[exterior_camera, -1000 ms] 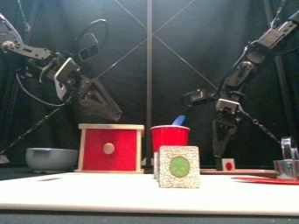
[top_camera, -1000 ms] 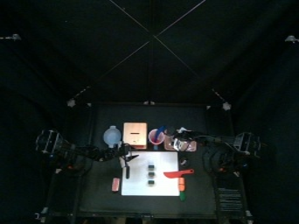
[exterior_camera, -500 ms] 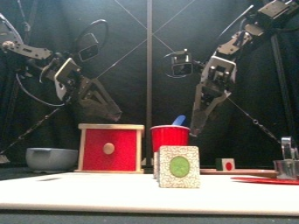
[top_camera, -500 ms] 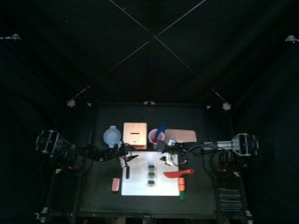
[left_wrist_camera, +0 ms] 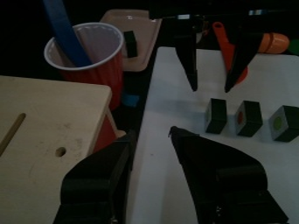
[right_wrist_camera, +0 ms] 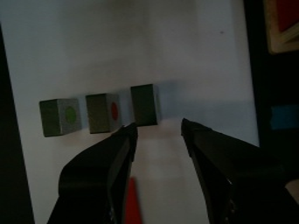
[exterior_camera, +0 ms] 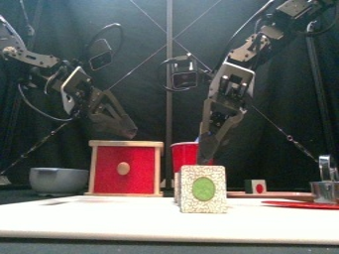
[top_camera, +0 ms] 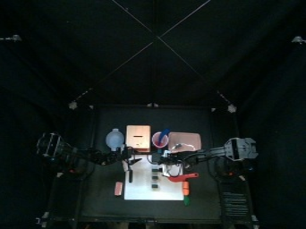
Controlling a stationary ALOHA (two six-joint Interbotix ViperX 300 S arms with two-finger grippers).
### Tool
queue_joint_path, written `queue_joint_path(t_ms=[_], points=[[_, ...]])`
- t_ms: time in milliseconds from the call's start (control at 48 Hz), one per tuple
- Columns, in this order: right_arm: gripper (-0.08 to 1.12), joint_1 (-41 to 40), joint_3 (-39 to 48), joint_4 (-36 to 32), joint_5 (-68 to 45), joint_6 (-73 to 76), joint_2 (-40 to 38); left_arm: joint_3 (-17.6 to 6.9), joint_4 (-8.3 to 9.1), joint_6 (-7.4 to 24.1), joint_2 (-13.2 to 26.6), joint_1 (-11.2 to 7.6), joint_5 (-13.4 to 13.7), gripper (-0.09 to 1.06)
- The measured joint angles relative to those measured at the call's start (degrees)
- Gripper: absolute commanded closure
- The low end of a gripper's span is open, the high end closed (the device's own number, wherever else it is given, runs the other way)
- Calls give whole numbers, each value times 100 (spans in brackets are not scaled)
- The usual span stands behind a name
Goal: Place sushi on board then cut the sushi with the knife then place the pieces on the plate
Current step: Place the 4 sushi pieces on the plate
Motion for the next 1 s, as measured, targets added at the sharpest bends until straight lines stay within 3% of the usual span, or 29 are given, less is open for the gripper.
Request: queue_joint_path(t_ms=[479,792,1000], points=[[24,79,-431,9,35,-9,677,18,0,0,9,9,79,20],[46,79,-580,-70,53,-9,888,18,0,0,0,0,149,20],[46,-18,-308,-18,281,0,501,18,0,0,9,9,185,20]])
